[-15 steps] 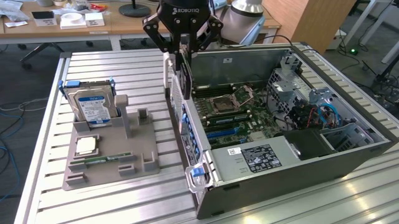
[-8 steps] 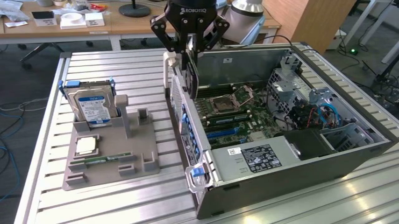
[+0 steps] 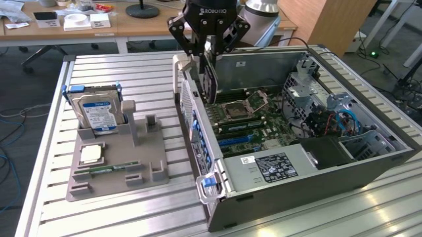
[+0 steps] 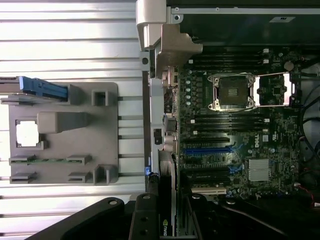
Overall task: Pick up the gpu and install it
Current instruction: 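Pick up the gpu and move the gpu toward the slot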
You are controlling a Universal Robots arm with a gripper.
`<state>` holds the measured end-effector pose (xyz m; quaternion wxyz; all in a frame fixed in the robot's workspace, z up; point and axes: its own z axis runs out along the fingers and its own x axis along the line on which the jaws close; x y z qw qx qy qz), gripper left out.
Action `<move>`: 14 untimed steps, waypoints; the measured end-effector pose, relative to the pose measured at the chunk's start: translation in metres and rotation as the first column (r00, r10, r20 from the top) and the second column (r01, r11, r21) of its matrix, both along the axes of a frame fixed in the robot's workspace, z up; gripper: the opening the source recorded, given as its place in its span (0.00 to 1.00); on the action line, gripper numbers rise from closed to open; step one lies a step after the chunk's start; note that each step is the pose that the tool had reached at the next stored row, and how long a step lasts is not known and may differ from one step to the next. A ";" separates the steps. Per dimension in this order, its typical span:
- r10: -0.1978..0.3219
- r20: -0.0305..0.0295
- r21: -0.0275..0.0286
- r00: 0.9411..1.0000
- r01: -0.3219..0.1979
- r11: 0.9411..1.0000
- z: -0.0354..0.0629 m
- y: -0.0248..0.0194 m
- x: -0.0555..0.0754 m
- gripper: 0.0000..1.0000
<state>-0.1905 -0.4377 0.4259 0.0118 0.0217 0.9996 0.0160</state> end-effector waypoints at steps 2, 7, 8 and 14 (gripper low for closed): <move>0.000 0.000 0.000 1.000 0.000 1.000 0.0000 0.0000 0.003 0.26; 0.000 0.000 0.000 1.000 0.000 1.000 0.0000 0.0000 0.012 0.26; 0.000 0.000 0.000 1.000 0.000 1.000 0.0000 0.0001 0.014 0.26; 0.000 0.000 0.000 1.000 0.000 1.000 0.0000 0.0002 0.024 0.26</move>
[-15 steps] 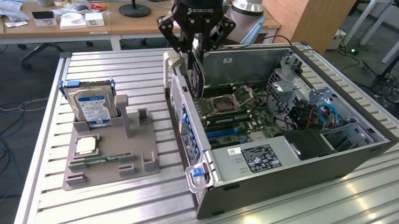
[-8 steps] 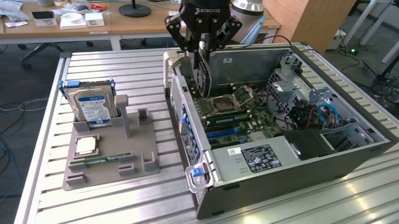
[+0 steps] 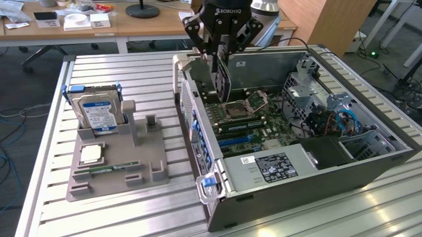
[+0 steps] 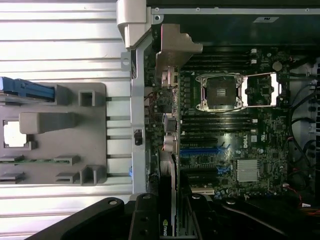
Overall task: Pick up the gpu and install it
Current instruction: 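Pick up the gpu and move the gpu toward the slot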
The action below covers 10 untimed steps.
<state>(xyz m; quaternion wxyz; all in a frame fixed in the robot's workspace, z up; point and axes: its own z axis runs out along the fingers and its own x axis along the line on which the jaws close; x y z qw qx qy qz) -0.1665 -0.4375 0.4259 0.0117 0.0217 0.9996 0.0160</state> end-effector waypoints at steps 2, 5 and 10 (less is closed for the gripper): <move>0.000 0.000 0.000 1.000 0.000 1.000 0.0000 0.0001 0.003 0.26; 0.000 0.000 0.000 1.000 0.000 1.000 0.0000 0.0001 0.008 0.26; 0.000 0.000 0.000 1.000 0.000 1.000 -0.0001 0.0003 0.017 0.26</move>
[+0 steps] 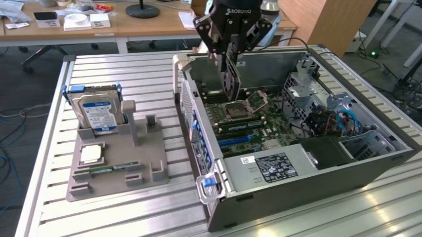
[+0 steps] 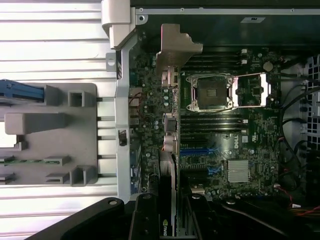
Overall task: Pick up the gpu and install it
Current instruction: 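Pick up the gpu and move the gpu toward the slot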
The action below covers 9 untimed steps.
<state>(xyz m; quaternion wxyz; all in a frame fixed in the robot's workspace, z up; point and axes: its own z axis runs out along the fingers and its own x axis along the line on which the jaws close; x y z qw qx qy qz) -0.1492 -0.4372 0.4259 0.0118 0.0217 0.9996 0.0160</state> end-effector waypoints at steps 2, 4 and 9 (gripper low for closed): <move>0.000 0.000 0.000 1.000 0.000 1.000 0.0000 0.0001 0.003 0.26; 0.000 0.000 0.000 1.000 0.000 1.000 0.0000 0.0001 0.007 0.26; 0.000 0.000 0.000 1.000 0.000 1.000 0.0000 0.0003 0.016 0.26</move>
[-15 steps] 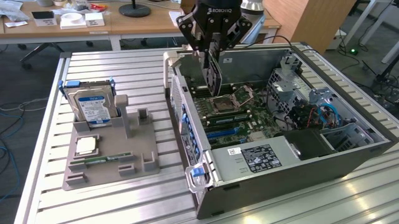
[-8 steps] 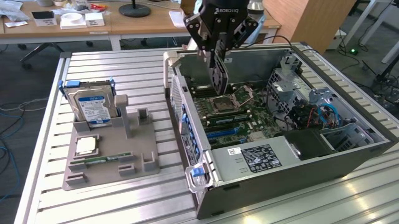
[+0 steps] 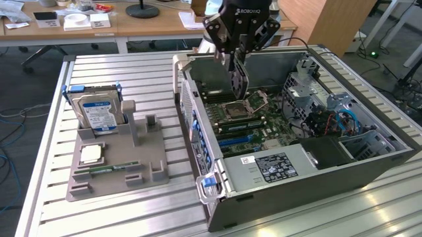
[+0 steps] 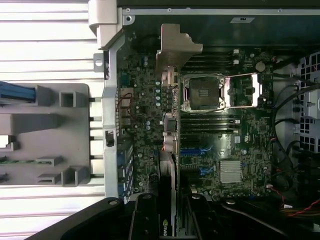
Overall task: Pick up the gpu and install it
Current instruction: 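Pick up the gpu and move the gpu toward the slot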
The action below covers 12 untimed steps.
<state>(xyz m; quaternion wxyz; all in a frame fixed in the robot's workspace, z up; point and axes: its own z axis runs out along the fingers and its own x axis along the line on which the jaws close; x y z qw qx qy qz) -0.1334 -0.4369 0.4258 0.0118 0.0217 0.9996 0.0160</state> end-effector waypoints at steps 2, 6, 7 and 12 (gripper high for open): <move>0.000 0.000 0.000 1.000 0.000 1.000 0.0000 0.0000 0.004 0.26; 0.000 0.000 0.000 1.000 0.000 1.000 0.0000 0.0002 0.011 0.26; 0.000 0.000 0.000 1.000 0.000 1.000 0.0000 0.0002 0.013 0.26; 0.000 0.000 0.000 1.000 0.000 1.000 0.0000 0.0003 0.022 0.26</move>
